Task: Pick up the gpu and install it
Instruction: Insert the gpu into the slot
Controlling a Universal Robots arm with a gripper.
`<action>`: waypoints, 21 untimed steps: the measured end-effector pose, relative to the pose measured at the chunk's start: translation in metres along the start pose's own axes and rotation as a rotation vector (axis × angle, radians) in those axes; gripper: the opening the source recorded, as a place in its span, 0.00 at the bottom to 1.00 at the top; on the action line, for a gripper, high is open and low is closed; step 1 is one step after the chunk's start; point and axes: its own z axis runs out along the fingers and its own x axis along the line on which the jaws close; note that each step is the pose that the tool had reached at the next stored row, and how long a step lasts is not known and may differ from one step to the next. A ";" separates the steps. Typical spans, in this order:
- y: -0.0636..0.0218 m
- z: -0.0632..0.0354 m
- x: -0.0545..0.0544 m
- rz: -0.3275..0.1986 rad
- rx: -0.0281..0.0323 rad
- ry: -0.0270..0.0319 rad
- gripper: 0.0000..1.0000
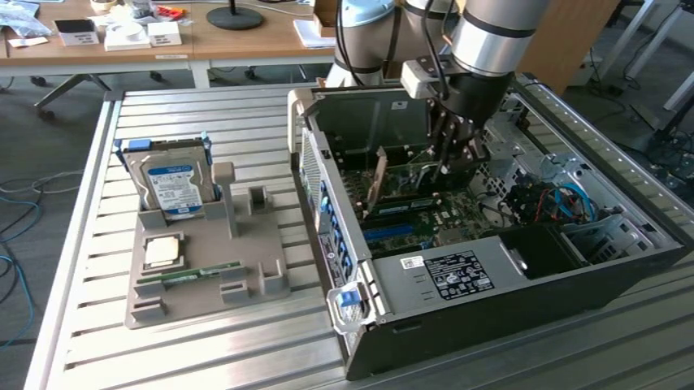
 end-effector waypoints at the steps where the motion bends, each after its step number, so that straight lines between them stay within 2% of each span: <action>1: 0.0000 0.0000 0.000 0.000 -0.0002 0.0003 0.27; 9: 0.0051 0.0032 0.000 0.000 0.0000 0.0000 0.27; 21: 0.0072 0.0089 0.002 -0.001 -0.0001 0.0001 0.27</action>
